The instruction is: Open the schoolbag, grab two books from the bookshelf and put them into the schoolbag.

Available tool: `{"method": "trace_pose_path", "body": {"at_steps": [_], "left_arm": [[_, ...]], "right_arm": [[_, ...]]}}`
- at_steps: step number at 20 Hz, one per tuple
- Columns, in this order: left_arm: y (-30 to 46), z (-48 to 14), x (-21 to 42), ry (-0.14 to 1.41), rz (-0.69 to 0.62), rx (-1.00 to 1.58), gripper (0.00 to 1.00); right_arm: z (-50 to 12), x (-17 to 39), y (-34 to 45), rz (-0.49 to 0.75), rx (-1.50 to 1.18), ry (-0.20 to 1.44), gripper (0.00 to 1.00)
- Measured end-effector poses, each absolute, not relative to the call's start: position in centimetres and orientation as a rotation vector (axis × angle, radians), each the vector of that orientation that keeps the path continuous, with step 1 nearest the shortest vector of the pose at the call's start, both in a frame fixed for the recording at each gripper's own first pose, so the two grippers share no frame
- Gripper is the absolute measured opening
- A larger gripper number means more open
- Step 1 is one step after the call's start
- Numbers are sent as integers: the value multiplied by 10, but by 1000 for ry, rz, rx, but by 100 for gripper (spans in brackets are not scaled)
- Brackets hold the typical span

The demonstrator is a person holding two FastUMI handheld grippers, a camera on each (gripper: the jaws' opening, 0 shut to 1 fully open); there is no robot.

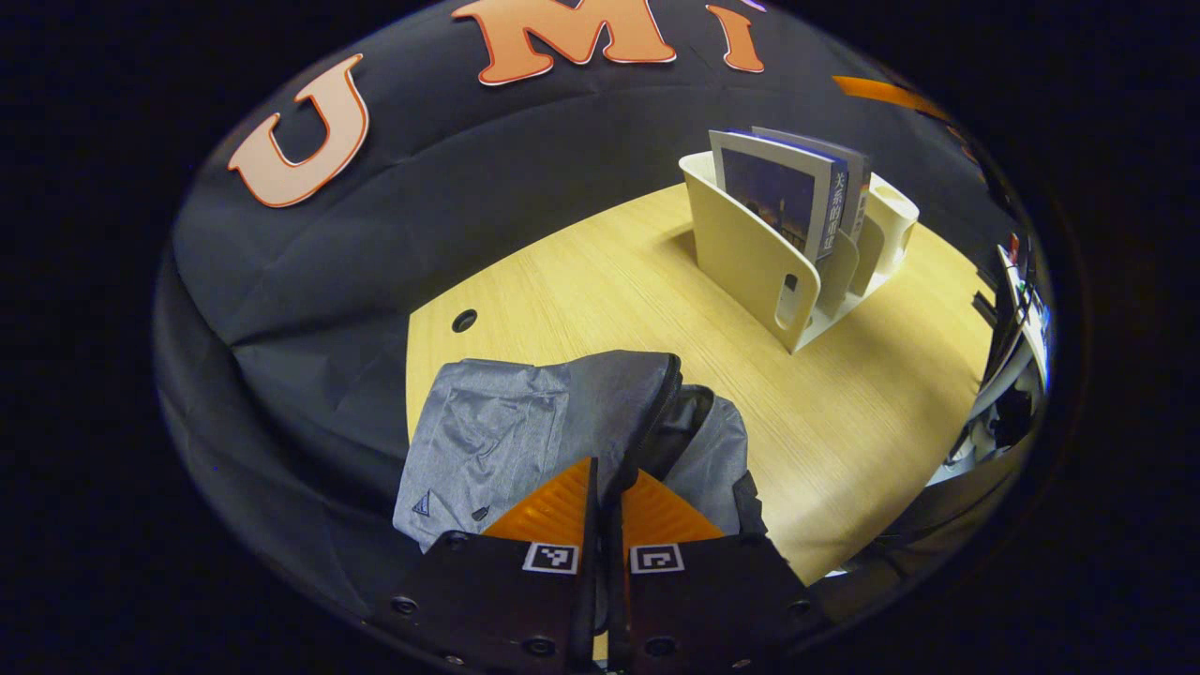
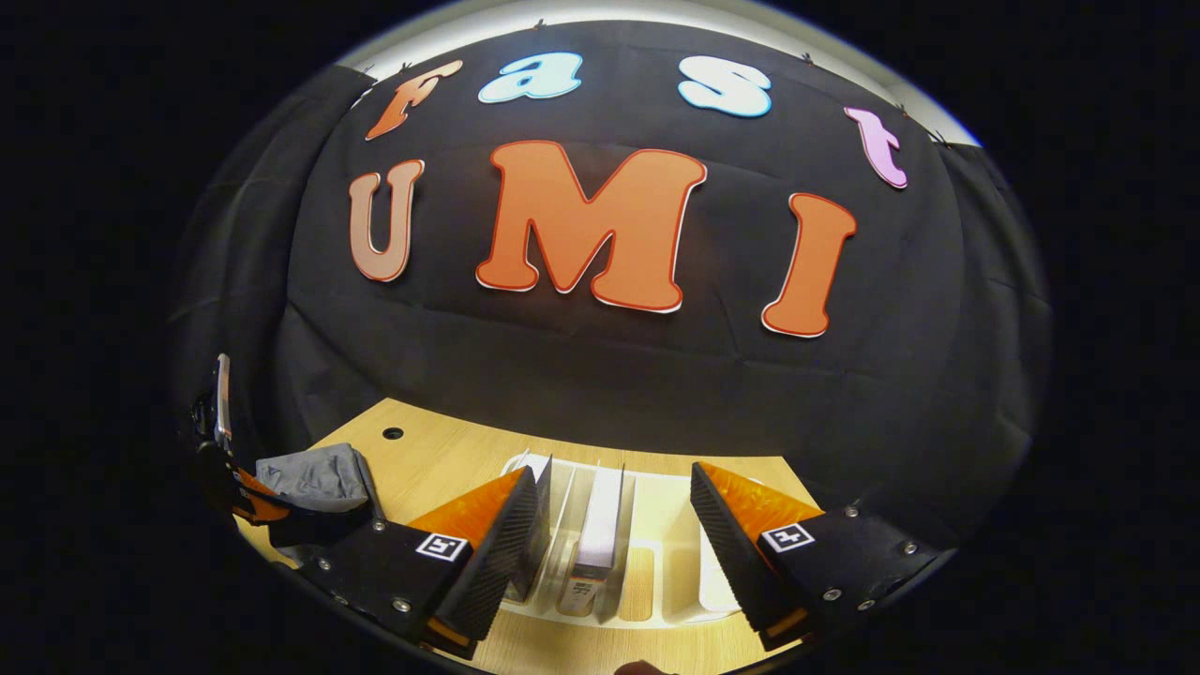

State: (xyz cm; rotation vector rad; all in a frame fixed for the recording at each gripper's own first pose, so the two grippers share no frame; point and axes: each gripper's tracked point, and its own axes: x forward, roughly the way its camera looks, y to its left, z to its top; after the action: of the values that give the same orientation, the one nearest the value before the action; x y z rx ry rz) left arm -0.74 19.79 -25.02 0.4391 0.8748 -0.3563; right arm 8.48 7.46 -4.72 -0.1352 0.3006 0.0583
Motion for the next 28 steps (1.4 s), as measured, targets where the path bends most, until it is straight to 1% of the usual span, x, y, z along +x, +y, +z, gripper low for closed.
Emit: {"method": "trace_pose_path", "body": {"at_steps": [1, 2, 6, 9, 12, 19, 23, 28], "left_arm": [[201, -247, -5, 881, -379, 433, 6], [205, -245, -4, 888, -405, 433, 5], [213, -231, 1, 913, -506, 435, 5], [220, -219, 10, 916, -552, 455, 5], [227, -212, 15, 931, -598, 472, 4], [229, -204, 24, 947, -725, 563, 4], [233, -205, 33, 967, -771, 521, 4], [239, -191, 41, 985, -817, 444, 4]], "right_arm": [[-47, 88, 80, 57, -141, 323, 98], [-48, 89, 85, 53, -136, 350, 98], [-58, 101, 100, 44, -82, 478, 98], [-66, 112, 105, 26, -109, 549, 98], [-72, 114, 114, 43, -148, 610, 98], [-90, 133, 142, 73, -108, 740, 99], [-101, 140, 148, 48, -168, 793, 99], [-122, 143, 153, 32, -217, 905, 99]]}}
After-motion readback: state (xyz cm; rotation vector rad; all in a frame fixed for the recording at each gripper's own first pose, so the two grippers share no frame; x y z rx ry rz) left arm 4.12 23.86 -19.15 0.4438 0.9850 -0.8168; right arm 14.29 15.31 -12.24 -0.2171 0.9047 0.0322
